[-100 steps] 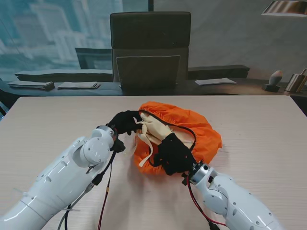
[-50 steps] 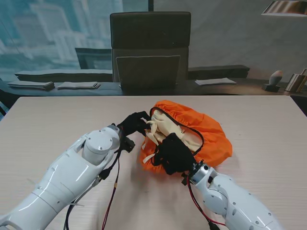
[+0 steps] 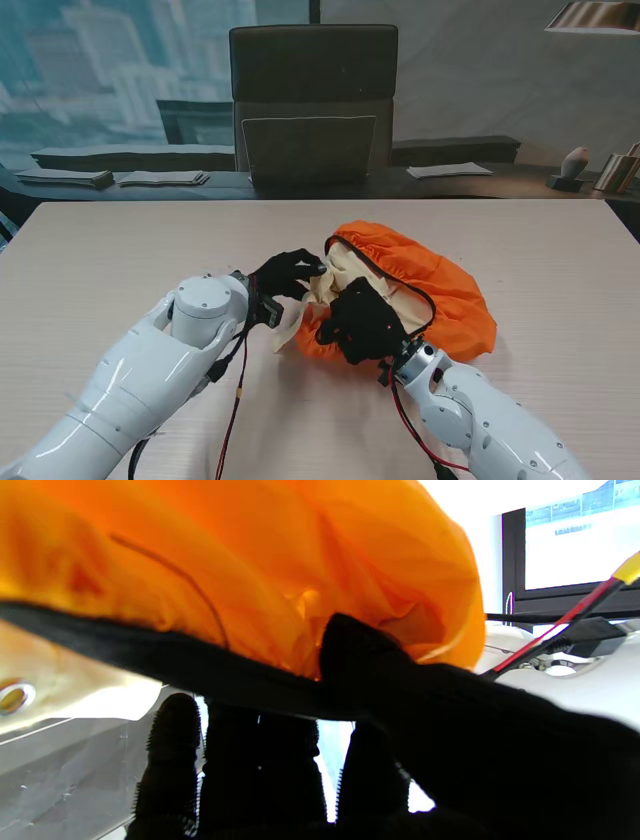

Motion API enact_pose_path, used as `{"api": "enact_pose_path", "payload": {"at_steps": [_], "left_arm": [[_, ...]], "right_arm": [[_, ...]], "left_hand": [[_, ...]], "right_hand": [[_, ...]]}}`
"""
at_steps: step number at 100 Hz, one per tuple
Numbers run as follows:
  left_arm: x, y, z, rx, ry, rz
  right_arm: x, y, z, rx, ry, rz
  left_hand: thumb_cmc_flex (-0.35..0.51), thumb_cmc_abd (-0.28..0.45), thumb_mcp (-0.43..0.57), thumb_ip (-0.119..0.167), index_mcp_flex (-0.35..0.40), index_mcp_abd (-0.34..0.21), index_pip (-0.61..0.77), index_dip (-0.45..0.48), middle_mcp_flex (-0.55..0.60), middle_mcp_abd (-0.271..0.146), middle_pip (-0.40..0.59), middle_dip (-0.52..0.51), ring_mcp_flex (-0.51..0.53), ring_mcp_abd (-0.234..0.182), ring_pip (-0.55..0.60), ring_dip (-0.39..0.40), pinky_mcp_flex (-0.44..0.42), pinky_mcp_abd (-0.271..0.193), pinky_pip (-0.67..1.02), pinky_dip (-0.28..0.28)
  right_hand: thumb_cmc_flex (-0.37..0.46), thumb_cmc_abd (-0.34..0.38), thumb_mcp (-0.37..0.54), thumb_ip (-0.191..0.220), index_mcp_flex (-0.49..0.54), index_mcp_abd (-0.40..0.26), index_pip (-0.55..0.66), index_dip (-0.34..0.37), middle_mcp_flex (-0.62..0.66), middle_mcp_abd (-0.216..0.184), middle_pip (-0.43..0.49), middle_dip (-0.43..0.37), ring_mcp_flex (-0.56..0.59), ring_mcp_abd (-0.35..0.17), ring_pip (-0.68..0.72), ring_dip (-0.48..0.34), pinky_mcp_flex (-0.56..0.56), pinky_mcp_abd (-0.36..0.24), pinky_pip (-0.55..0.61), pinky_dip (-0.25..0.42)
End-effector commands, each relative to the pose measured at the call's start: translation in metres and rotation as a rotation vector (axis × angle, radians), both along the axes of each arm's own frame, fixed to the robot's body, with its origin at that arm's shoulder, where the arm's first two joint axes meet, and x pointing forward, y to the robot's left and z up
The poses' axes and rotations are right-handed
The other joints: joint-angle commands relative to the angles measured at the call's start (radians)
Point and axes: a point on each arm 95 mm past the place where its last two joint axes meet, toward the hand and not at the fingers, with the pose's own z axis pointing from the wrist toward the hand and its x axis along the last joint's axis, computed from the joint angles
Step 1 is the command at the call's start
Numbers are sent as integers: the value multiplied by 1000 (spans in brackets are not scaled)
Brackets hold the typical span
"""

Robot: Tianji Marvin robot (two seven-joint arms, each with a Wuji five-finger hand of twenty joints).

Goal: Fit a rain cover over a backpack

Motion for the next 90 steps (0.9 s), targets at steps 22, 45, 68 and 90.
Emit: {"api": "enact_pose_path", "payload": {"at_steps": [22,45,68,90], "left_arm": [[-16,12,-12,8,30,10],[-11,8,-15,9,16,-6],[-9,3,-14,-38,17,13],[-9,0,-14,-59,26,9]], "right_arm": [[4,-6,8,-10,-19,15],[9,-15,20,-53,-93,29],[22,-24,4,-235,-107,-205],[23,-12,-22,-333,-28,-316]], "left_hand": [[33,8,-67,40,112,-17,-106,-105,41,-18,-54,-43,-45,-10,-50,-19,-40,15,-4,-1],[14,-89,75,24,90,-12,-30,-105,103,-47,7,-2,51,-40,-7,-13,23,-58,60,28],[20,-80,85,15,106,-9,-26,-124,118,-51,-6,-14,73,-53,-33,-40,56,-128,87,38],[22,-72,87,12,107,20,-33,-136,108,-47,-12,-22,87,-55,-82,-94,80,-138,85,35]], "right_hand": [[-465,-24,-48,89,-584,86,-100,-70,-404,-49,-55,-148,-165,-102,-127,62,-126,0,-22,-4],[-533,46,-121,93,-775,160,-111,-194,-512,-43,-100,-281,-221,-109,-210,27,-152,-15,-44,17],[-483,71,-195,97,-833,317,-193,-310,-589,41,-154,-316,-294,-44,-264,0,-181,-38,-44,5],[-606,3,-177,73,-847,399,-277,-392,-629,66,-196,-337,-336,-23,-316,-28,-194,-34,-90,-16]]}}
